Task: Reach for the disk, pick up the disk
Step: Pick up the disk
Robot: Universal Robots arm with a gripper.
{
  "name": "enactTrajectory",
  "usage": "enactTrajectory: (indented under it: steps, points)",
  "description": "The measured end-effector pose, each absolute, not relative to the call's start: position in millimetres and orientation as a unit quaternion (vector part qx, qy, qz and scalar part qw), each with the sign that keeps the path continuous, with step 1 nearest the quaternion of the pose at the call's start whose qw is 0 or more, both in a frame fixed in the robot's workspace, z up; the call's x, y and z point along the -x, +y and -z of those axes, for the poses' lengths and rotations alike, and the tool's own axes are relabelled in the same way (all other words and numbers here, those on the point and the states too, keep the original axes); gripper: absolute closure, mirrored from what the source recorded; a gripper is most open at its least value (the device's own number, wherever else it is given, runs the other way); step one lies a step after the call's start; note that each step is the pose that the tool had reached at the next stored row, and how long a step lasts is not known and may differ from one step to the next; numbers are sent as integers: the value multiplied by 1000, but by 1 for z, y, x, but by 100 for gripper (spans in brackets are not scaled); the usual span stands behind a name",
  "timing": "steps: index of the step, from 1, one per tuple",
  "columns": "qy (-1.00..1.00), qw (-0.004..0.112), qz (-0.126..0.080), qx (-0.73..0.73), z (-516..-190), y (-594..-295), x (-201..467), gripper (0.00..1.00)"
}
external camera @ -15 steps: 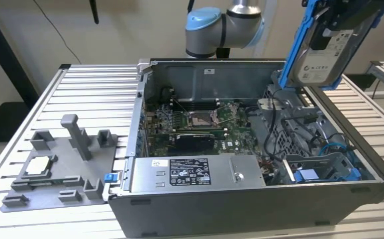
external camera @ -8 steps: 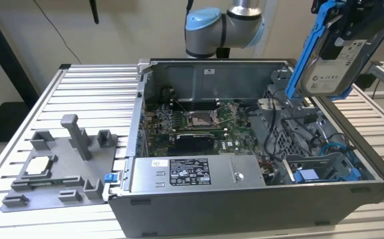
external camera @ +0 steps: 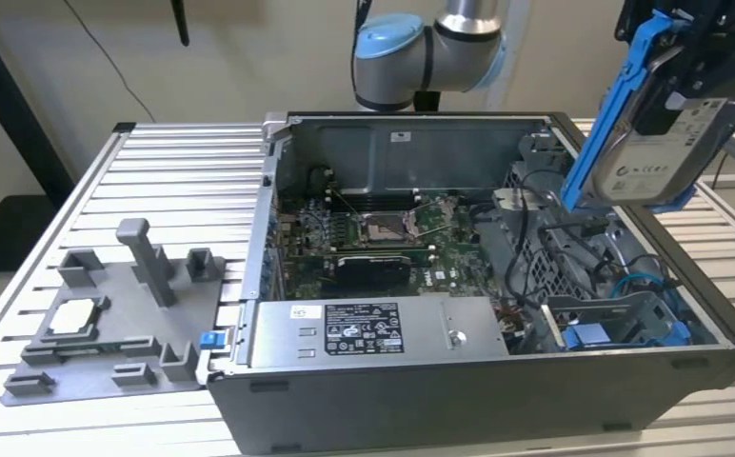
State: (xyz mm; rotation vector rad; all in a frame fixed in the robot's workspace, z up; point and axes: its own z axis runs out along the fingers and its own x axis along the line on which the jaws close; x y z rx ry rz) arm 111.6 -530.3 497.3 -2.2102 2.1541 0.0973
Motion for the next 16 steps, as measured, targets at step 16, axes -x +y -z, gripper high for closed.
enactTrajectory:
  steps: [16]
  points:
    - [702,27,-31,711,-488,-559,-107,100]
